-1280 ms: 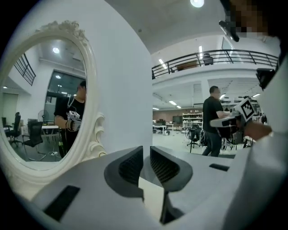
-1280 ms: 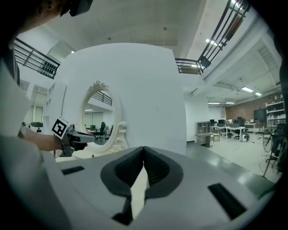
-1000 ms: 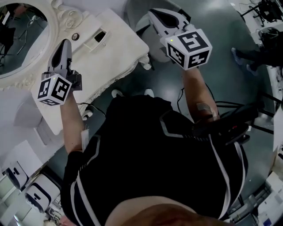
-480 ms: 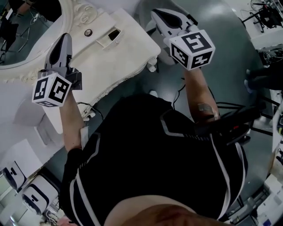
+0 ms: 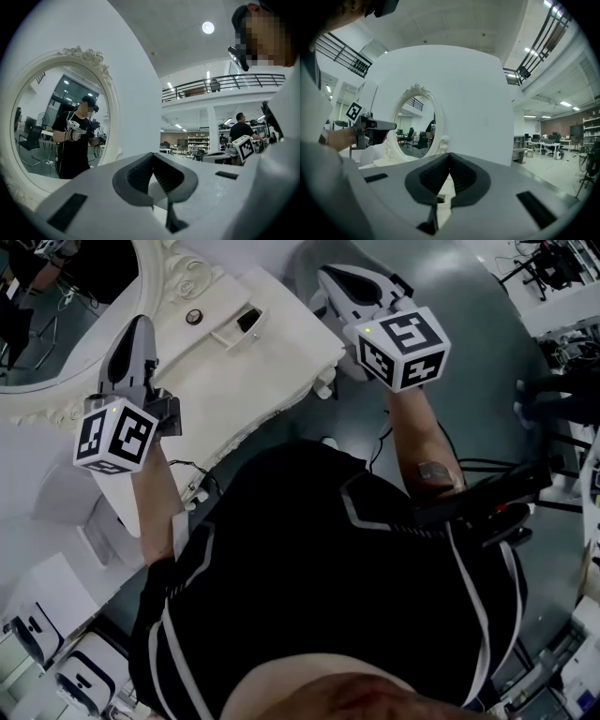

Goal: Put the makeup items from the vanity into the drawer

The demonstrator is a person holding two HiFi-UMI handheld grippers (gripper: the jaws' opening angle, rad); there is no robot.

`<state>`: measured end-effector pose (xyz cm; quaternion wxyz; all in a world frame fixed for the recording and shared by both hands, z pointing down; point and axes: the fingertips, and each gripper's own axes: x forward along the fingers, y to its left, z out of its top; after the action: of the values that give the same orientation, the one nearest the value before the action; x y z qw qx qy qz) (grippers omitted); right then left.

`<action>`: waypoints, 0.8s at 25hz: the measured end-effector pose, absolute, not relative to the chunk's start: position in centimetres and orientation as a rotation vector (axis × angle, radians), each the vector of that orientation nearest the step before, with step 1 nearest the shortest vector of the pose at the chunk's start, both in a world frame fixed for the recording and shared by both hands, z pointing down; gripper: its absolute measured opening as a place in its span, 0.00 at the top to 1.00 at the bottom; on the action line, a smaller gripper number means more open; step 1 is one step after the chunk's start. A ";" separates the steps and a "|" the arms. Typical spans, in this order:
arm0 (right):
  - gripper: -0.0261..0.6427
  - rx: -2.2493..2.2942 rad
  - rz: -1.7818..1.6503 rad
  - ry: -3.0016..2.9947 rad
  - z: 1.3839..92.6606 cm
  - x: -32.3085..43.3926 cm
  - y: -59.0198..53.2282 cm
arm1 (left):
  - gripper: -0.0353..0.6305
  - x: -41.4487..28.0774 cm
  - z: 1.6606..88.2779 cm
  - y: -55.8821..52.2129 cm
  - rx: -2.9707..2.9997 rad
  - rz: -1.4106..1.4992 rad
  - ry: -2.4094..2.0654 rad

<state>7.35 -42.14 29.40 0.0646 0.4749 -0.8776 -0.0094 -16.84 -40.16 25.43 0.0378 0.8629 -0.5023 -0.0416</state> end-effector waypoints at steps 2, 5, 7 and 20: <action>0.96 1.464 -0.048 -2.620 29.2 7.3 -42.0 | 0.94 -16.9 25.5 -40.1 2.662 -0.113 -1.535; 0.96 1.524 -0.002 -2.570 29.4 7.6 -42.1 | 0.94 -17.2 25.6 -40.2 2.675 -0.128 -1.504; 0.96 1.521 -0.008 -2.588 29.2 7.4 -41.9 | 0.94 -17.7 25.7 -40.3 2.664 -0.154 -1.494; 0.95 1.597 -0.029 -2.537 28.8 7.5 -41.5 | 0.94 -20.4 25.9 -40.7 2.575 -0.166 -1.547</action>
<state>7.50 -41.51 28.77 0.0721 0.5313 -0.8441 -0.0097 -20.38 -40.69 25.89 0.0665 0.8540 -0.5131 -0.0549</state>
